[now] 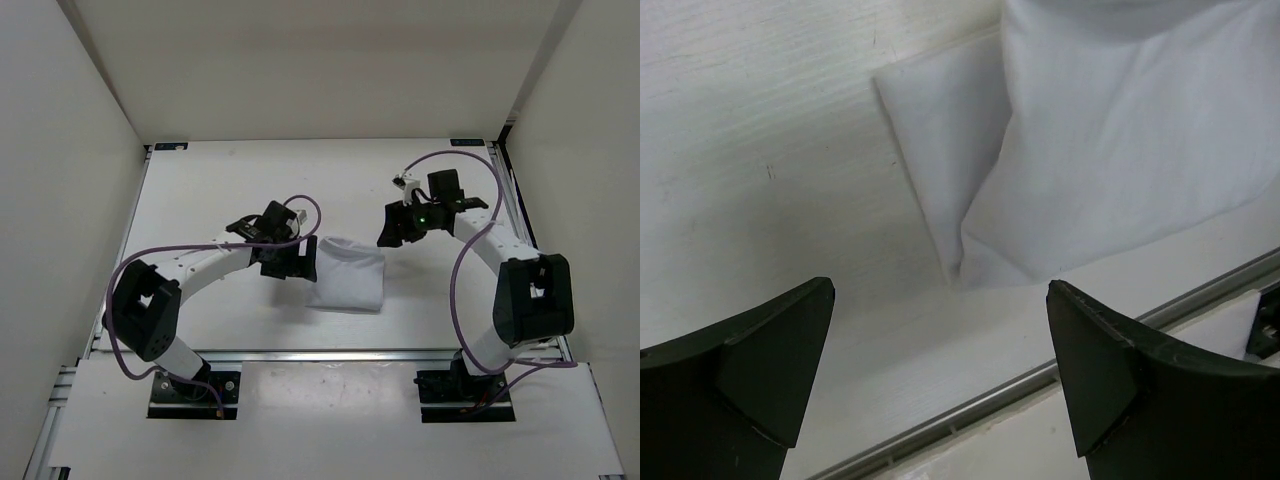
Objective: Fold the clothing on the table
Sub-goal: Fold the skirt
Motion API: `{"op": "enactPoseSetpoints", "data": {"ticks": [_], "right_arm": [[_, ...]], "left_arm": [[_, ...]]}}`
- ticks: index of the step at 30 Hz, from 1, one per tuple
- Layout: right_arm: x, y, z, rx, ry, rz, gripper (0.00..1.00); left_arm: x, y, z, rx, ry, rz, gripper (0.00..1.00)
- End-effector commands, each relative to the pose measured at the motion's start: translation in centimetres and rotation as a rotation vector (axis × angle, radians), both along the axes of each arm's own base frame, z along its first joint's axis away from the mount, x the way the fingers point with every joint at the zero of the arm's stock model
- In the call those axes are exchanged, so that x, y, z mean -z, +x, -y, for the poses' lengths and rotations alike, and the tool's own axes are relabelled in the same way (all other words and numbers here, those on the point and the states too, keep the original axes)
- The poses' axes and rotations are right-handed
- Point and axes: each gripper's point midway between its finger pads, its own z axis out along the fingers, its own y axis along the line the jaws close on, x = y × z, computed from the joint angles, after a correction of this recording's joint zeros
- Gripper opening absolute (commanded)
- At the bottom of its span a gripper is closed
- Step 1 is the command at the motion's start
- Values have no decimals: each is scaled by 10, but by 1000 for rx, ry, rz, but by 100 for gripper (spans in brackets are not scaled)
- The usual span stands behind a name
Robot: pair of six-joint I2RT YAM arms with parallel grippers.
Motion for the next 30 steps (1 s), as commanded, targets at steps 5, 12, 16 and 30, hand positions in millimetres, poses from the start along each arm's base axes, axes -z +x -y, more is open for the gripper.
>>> {"op": "enactPoseSetpoints", "data": {"ticks": [5,12,16,30], "right_arm": [[-15,-11,9,-21,20,51,69],[-7,-26,18,-21,0,28,69],[-6,-26,25,1,2,20,69],[-8,-18,46,62,-14,29,68]], "left_arm": [[-8,20,8,31,-15,136,99],[-25,41,42,29,-137,208,99],[-24,44,58,49,-192,216,98],[-2,47,76,41,-257,155,79]]}}
